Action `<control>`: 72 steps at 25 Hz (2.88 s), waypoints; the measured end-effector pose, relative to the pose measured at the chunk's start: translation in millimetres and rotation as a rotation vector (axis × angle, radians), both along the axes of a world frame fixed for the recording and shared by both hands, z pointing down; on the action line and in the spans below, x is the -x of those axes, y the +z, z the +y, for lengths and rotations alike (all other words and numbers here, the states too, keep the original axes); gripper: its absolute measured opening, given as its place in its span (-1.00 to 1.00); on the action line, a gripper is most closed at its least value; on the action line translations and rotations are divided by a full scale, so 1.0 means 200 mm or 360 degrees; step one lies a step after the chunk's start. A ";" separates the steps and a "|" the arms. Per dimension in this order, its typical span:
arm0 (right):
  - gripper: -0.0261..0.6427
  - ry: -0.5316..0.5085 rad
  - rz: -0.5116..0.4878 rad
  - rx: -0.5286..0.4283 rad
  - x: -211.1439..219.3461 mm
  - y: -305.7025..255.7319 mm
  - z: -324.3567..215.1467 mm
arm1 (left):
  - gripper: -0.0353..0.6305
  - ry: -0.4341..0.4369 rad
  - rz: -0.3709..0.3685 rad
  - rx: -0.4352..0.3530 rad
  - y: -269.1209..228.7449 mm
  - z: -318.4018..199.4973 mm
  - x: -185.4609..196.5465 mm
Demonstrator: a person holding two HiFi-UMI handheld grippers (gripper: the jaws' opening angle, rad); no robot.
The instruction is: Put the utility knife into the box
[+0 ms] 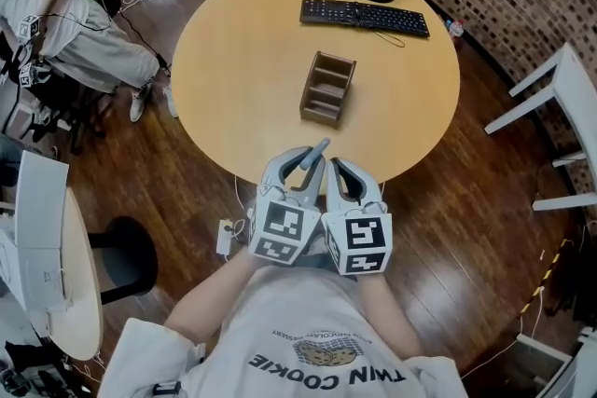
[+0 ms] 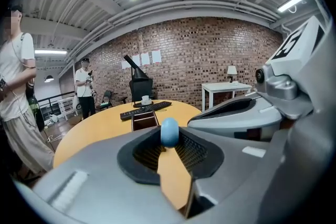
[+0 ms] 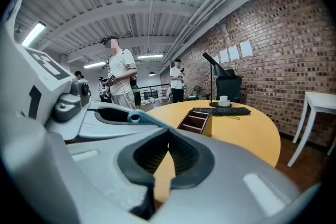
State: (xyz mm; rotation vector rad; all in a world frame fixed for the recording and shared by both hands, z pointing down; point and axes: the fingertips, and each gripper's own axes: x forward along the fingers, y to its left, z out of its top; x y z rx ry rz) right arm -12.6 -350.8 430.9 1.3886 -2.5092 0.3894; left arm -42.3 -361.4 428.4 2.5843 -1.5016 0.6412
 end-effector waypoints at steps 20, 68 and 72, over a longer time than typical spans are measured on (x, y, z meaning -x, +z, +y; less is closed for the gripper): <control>-0.92 0.0225 0.0026 0.0109 0.03 0.15 -0.41 | -0.66 0.0569 -0.0477 0.0075 0.30 -0.51 0.04; -0.92 0.0470 0.0003 0.0190 -0.17 0.22 -0.36 | -0.50 0.1145 -0.1239 -0.0093 0.67 -0.61 -0.19; -0.92 0.0439 0.0003 0.0184 -0.17 0.21 -0.34 | -0.46 0.1099 -0.1269 -0.0060 0.69 -0.59 -0.15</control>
